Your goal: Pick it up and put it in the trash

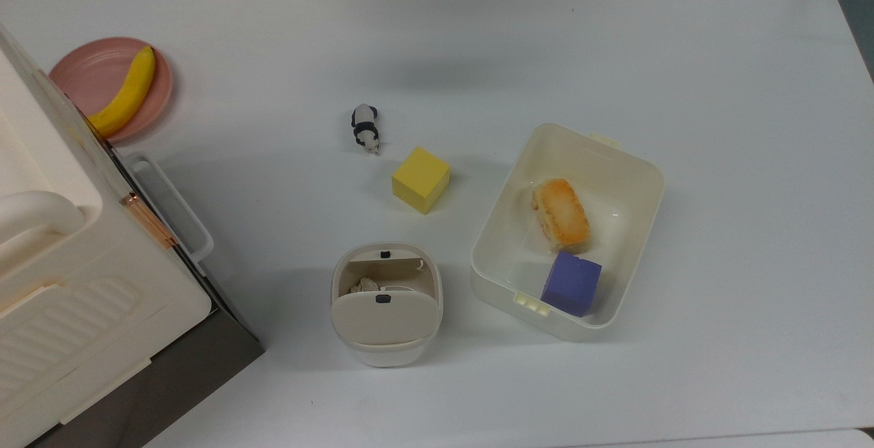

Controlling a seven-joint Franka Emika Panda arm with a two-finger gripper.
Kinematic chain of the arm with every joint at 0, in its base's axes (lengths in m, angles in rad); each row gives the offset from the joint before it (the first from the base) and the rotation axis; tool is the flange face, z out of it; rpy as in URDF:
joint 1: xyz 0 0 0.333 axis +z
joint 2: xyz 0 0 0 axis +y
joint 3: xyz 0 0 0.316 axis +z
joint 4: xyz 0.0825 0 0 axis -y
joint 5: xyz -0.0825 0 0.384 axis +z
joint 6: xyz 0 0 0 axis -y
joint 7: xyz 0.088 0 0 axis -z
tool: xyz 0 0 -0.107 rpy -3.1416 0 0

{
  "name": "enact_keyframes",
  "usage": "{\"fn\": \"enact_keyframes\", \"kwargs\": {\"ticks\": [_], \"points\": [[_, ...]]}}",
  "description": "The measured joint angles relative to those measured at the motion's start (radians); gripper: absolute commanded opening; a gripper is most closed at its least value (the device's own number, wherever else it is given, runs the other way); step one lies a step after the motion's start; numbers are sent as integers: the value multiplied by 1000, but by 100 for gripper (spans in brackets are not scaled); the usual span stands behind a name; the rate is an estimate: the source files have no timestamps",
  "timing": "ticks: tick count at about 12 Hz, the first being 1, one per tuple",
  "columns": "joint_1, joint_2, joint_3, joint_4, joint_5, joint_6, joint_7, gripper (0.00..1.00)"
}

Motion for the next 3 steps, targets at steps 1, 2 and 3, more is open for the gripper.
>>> {"fn": "enact_keyframes", "kwargs": {"ticks": [1, 2, 3], "points": [[0, 0, 0, -1, 0, 0, 4, 100], [0, 0, 0, -1, 0, 0, 4, 100], [0, 0, 0, -2, 0, 0, 4, 100]]}}
